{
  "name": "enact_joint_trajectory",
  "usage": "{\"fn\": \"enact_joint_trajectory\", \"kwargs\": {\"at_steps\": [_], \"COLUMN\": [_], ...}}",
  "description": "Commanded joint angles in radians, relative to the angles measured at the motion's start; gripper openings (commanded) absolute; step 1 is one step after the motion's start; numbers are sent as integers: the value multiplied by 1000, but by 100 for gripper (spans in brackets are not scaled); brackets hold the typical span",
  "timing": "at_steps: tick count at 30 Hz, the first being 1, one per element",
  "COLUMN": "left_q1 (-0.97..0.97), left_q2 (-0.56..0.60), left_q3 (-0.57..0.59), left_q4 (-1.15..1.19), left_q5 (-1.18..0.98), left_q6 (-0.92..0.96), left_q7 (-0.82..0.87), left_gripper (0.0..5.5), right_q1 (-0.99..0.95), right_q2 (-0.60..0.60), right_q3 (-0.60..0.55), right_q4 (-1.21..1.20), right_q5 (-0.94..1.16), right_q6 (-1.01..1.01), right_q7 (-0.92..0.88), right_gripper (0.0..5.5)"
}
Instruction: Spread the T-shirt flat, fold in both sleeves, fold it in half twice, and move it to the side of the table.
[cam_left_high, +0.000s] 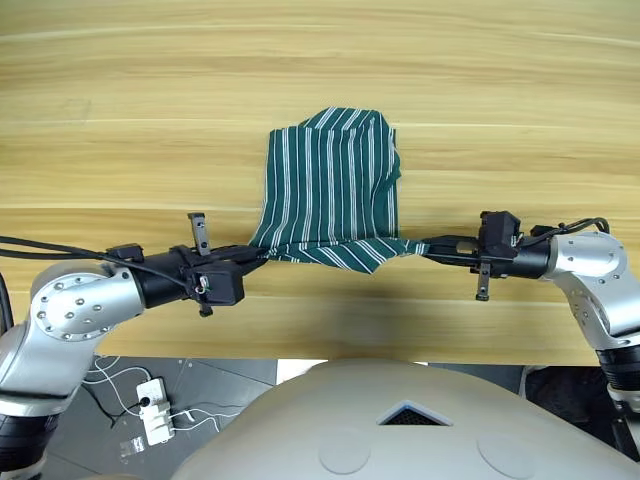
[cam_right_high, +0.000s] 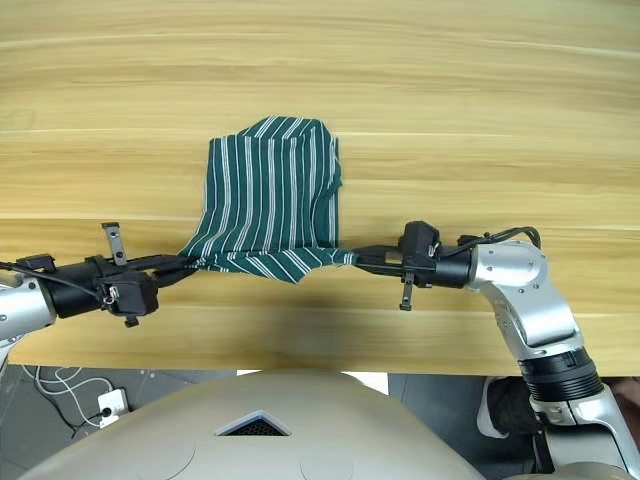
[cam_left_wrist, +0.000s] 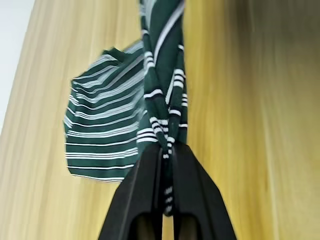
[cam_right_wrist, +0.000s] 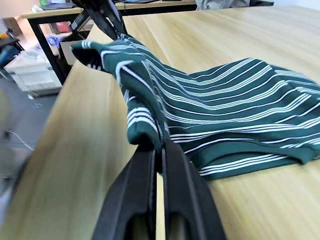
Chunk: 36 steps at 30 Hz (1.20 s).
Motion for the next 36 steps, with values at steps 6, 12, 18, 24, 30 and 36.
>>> {"fn": "enact_joint_trajectory", "kwargs": {"at_steps": [6,12,18,24,30,36], "left_q1": [331,482,391,14,-357,-563], "left_q2": [-73,-161,-163,-155,-249,-372], "left_q3": [176,274,221,62,-110,-181], "left_q4": [-210,-273,-263,-95,139,380], "left_q5": [14,-6,-106,-297,-352,-288], "left_q6": [1,-42,30,276,491,621], "left_q7": [-109,-159,-170,-139,-93,51], "left_gripper": [8,8,8,8,8,8], "right_q1": [135,228,124,-106,-258,-294], "right_q2": [-143,-144,-73,90,194,258], "right_q3": [-183,-277,-198,-87,-31,-29], "right_q4": [-251,-345,-273,-126,26,110], "right_q5": [288,342,168,55,-57,-110], "right_q6": [267,301,265,361,383,399], "right_q7": [102,104,8,-183,-293,-358], "right_gripper": [0,0,0,0,0,0]}}
